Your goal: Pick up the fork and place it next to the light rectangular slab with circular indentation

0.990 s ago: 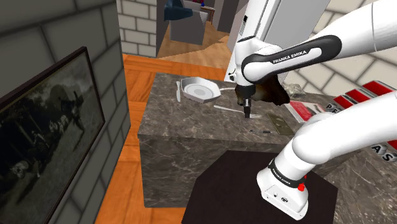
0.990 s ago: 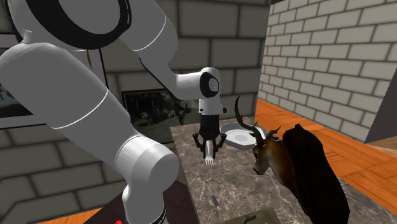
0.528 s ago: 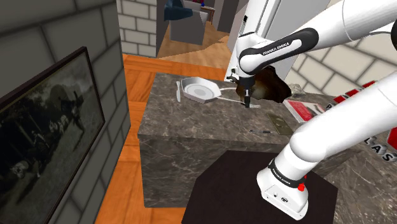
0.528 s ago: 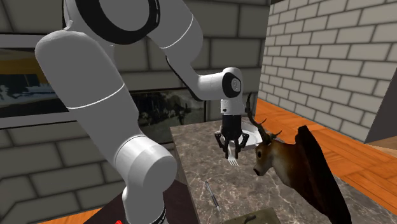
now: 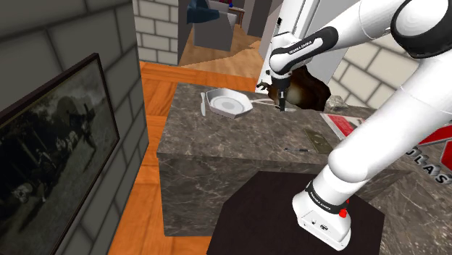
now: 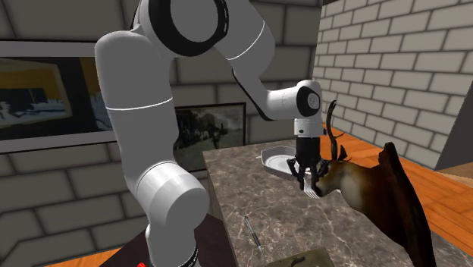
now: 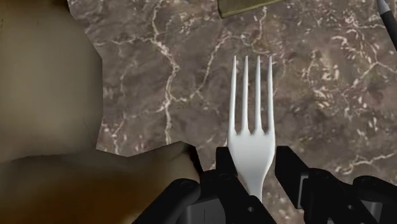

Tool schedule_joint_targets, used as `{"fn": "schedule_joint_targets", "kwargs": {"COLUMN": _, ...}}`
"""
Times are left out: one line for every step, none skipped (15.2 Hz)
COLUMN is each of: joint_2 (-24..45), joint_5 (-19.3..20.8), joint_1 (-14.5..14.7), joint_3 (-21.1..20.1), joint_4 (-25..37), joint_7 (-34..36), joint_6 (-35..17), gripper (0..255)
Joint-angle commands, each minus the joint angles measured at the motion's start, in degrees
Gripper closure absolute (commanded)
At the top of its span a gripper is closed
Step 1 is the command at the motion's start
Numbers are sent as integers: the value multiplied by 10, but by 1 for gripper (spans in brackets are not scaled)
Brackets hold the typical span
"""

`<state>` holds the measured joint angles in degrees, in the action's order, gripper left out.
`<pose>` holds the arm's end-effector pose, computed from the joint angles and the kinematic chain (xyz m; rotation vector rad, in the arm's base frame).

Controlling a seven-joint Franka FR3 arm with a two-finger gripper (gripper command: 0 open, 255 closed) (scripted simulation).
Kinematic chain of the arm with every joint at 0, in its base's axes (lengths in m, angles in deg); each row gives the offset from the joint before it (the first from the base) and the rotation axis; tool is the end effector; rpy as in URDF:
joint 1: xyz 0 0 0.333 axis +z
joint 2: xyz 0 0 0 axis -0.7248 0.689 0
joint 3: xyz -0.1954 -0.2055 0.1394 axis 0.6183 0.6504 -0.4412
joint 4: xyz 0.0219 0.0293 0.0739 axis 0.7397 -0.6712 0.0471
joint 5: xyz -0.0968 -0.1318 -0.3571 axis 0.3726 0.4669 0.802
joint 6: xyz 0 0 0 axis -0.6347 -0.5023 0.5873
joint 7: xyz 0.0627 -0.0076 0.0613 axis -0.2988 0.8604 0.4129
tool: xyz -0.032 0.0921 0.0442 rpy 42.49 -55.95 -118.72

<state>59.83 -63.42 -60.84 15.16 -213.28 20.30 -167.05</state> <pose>0.4112 -0.2285 0.3488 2.9011 0.7565 -0.5561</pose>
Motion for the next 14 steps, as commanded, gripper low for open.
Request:
{"fn": "schedule_joint_targets", "kwargs": {"joint_2": 39, "joint_5": -3, "joint_1": -10, "joint_3": 12, "joint_4": 41, "joint_7": -21, "joint_6": -2, "gripper": 255}}
{"fn": "schedule_joint_targets", "kwargs": {"joint_2": 57, "joint_5": -6, "joint_1": -14, "joint_3": 16, "joint_4": 62, "joint_7": -33, "joint_6": -2, "gripper": 255}}
{"fn": "schedule_joint_targets", "kwargs": {"joint_2": 75, "joint_5": -9, "joint_1": -19, "joint_3": 20, "joint_4": 84, "joint_7": -44, "joint_6": -2, "gripper": 255}}
{"fn": "schedule_joint_targets", "kwargs": {"joint_2": 99, "joint_5": -14, "joint_1": -25, "joint_3": 25, "joint_4": 114, "joint_7": -59, "joint_6": 0, "gripper": 255}}
{"fn": "schedule_joint_targets", "kwargs": {"joint_2": 104, "joint_5": -14, "joint_1": -26, "joint_3": 25, "joint_4": 111, "joint_7": -58, "joint_6": -7, "gripper": 255}}
{"fn": "schedule_joint_targets", "kwargs": {"joint_2": 108, "joint_5": -14, "joint_1": -27, "joint_3": 25, "joint_4": 108, "joint_7": -56, "joint_6": -14, "gripper": 255}}
{"fn": "schedule_joint_targets", "kwargs": {"joint_2": 113, "joint_5": -14, "joint_1": -27, "joint_3": 25, "joint_4": 106, "joint_7": -55, "joint_6": -21, "gripper": 255}}
{"fn": "schedule_joint_targets", "kwargs": {"joint_2": 117, "joint_5": -13, "joint_1": -27, "joint_3": 25, "joint_4": 103, "joint_7": -53, "joint_6": -28, "gripper": 255}}
{"fn": "schedule_joint_targets", "kwargs": {"joint_2": 122, "joint_5": -13, "joint_1": -28, "joint_3": 25, "joint_4": 100, "joint_7": -52, "joint_6": -35, "gripper": 255}}
{"fn": "schedule_joint_targets", "kwargs": {"joint_2": 127, "joint_5": -13, "joint_1": -28, "joint_3": 25, "joint_4": 98, "joint_7": -50, "joint_6": -42, "gripper": 255}}
{"fn": "schedule_joint_targets", "kwargs": {"joint_2": 132, "joint_5": -13, "joint_1": -29, "joint_3": 25, "joint_4": 96, "joint_7": -49, "joint_6": -49, "gripper": 255}}
{"fn": "schedule_joint_targets", "kwargs": {"joint_2": 137, "joint_5": -13, "joint_1": -29, "joint_3": 25, "joint_4": 94, "joint_7": -47, "joint_6": -56, "gripper": 255}}
{"fn": "schedule_joint_targets", "kwargs": {"joint_2": 142, "joint_5": -13, "joint_1": -30, "joint_3": 25, "joint_4": 92, "joint_7": -45, "joint_6": -63, "gripper": 255}}
{"fn": "schedule_joint_targets", "kwargs": {"joint_2": 147, "joint_5": -13, "joint_1": -30, "joint_3": 25, "joint_4": 90, "joint_7": -44, "joint_6": -70, "gripper": 255}}
